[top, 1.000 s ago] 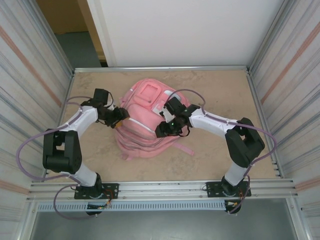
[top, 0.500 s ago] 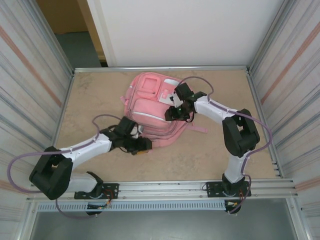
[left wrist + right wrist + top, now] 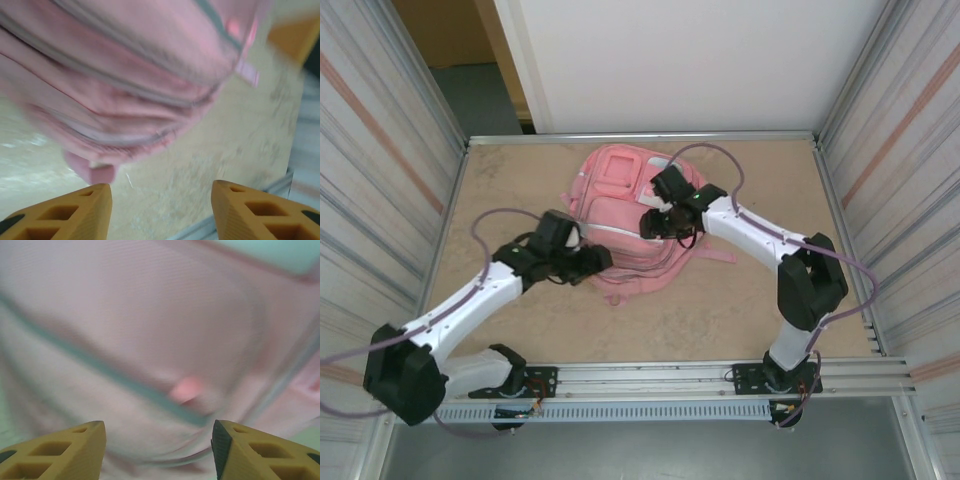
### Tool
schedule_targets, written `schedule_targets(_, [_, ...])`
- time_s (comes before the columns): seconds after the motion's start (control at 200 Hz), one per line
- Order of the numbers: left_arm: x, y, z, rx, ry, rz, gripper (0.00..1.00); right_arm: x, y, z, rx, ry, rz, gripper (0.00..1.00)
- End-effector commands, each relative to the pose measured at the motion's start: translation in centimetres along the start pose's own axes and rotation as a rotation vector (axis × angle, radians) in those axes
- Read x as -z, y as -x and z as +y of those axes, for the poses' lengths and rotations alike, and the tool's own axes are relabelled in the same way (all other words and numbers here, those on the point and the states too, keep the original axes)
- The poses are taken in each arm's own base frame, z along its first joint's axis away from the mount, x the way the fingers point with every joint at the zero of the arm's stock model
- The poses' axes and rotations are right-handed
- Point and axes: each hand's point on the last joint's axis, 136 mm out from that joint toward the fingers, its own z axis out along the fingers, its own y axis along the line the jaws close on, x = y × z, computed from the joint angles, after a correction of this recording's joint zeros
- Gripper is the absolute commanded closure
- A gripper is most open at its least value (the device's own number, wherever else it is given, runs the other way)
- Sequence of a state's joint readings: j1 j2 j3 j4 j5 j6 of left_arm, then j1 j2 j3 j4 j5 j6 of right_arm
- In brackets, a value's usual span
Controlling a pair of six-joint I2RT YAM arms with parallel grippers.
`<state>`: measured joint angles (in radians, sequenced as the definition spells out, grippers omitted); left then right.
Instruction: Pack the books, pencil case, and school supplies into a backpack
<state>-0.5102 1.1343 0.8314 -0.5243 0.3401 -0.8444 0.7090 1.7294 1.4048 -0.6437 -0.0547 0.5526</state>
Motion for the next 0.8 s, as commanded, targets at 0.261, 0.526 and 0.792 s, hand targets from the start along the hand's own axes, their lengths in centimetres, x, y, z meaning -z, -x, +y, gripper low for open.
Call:
schedule_targets(0.261, [4.4, 3.1, 9.7, 0.268, 0.101, -0.041, 0.43, -4.0, -6.6, 12.6, 0.46, 0.128, 0.125, 0.39])
schedule_targets(0.526, [4.3, 4.7, 10.9, 0.3, 0.097, -0.047, 0.43, -8.7, -8.6, 12.3, 0.678, 0.048, 0.203, 0.54])
schedule_targets(0.792, [4.2, 7.1, 8.3, 0.22, -0.006, -0.054, 0.43, -3.3, -18.0, 9.5, 0.855, 0.29, 0.399, 1.0])
